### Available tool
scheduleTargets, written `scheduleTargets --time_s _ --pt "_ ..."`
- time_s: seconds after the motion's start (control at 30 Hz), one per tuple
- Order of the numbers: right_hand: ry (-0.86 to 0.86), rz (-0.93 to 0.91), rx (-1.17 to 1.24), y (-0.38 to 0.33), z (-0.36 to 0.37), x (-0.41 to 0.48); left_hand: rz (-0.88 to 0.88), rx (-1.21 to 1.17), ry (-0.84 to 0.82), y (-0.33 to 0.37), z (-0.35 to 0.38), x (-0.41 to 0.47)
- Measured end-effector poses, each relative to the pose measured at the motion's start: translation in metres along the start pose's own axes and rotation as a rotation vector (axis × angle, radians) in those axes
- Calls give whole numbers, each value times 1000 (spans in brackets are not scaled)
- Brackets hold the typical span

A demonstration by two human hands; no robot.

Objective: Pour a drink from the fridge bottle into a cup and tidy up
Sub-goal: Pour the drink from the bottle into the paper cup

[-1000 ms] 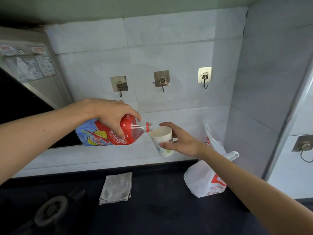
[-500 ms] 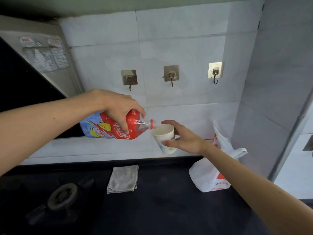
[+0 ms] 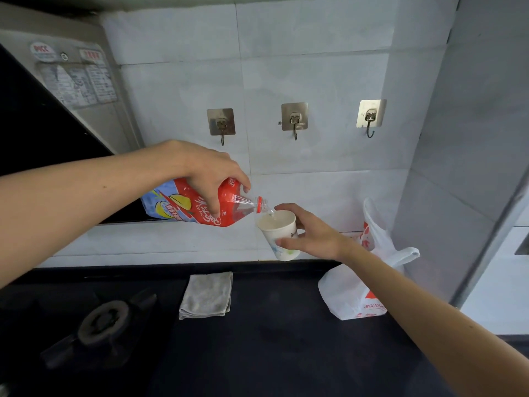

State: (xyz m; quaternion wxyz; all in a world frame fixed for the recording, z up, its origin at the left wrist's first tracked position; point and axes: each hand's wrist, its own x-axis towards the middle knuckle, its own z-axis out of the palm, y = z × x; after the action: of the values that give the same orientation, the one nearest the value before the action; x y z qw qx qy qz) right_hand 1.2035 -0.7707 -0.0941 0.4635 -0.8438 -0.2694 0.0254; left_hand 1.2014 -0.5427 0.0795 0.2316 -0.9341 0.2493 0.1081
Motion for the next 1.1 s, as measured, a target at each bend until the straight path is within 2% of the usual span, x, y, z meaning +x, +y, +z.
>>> scheduleTargets --time_s 0.57,0.73,0.9,1.1 --pt "-1 30 45 19 2 3 7 57 -7 -8 3 15" --pt "76 54 259 18 -3 2 28 -38 8 -15 18 22" --pt "180 29 425 0 -24 11 75 -315 167 -16 56 31" --pt "244 -19 402 -21 -44 25 33 -896 363 -8 116 32"
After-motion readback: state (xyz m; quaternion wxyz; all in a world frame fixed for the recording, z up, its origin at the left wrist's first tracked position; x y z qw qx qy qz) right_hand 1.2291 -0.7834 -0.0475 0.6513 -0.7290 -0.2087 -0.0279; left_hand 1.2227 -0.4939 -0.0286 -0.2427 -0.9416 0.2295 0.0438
